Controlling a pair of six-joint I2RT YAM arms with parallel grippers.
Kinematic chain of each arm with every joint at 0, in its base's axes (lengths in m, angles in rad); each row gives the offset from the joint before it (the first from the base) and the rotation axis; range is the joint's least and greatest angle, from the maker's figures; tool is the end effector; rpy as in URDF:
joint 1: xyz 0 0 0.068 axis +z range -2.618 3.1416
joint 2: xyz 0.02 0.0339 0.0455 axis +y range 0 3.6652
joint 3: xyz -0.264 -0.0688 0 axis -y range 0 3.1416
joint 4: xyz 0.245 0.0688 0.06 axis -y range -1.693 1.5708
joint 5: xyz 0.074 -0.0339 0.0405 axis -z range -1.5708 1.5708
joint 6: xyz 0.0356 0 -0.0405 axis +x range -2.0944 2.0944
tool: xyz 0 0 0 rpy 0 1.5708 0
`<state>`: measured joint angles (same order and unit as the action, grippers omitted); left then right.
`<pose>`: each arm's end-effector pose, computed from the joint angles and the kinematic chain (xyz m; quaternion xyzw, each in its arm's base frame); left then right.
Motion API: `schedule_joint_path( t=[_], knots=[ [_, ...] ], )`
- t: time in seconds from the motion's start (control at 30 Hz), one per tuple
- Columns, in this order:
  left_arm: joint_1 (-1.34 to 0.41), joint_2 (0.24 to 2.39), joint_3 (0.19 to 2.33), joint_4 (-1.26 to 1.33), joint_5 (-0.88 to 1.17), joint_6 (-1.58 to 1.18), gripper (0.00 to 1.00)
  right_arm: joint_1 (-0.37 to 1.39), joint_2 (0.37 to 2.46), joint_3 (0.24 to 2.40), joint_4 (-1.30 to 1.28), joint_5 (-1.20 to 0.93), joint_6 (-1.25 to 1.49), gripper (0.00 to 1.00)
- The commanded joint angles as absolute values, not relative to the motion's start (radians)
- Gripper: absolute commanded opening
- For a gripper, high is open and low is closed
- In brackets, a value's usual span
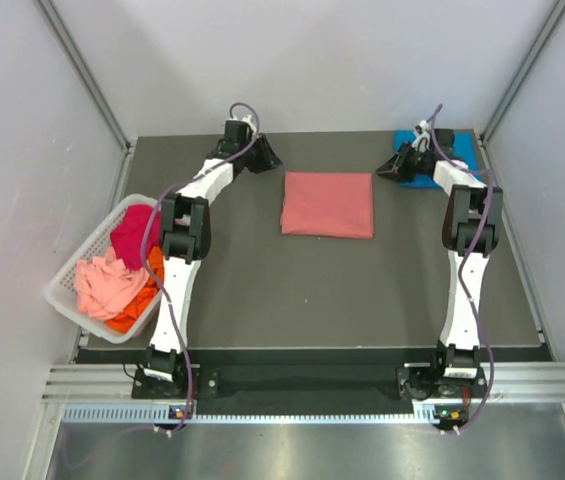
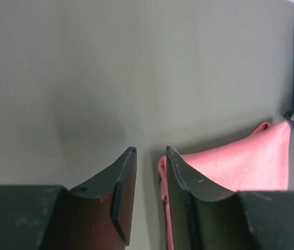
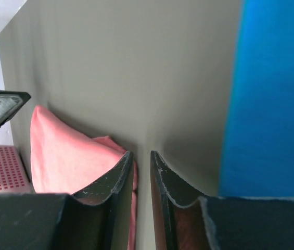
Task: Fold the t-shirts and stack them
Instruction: Fold the tshirt
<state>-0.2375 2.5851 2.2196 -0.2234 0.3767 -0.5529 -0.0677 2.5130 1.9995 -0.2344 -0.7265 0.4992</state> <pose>0.5640 -0.1500 0.1619 -0.0489 0.8694 -0.3307 0.3639 0.5505 -0.0136 0.1322 0.1032 0.8623 0.3981 0.2955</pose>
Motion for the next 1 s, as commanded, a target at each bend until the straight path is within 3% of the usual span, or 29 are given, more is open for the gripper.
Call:
schedule_joint_path(
  t=[0.0,0.4,0.8,0.97],
  knots=[
    [-0.227,2.475,2.224,-0.182,0.453,-0.597,0.35,-0.069,2.404,2.025,-0.238,-0.747,0.505,0.21],
    [-0.322,2.077,1.718,-0.233,0.469,-0.445,0.35,-0.045,1.99,1.586,-0.245,-0.704,0.465,0.38],
    [-0.388,2.238,1.654,-0.32,0.275,-0.425,0.29,-0.025,1.918,1.436,-0.304,-0.658,0.394,0.38],
    [-0.387,2.206,1.765,-0.49,0.267,-0.417,0.28,-0.02,1.93,1.51,-0.441,-0.574,0.356,0.41]
  ],
)
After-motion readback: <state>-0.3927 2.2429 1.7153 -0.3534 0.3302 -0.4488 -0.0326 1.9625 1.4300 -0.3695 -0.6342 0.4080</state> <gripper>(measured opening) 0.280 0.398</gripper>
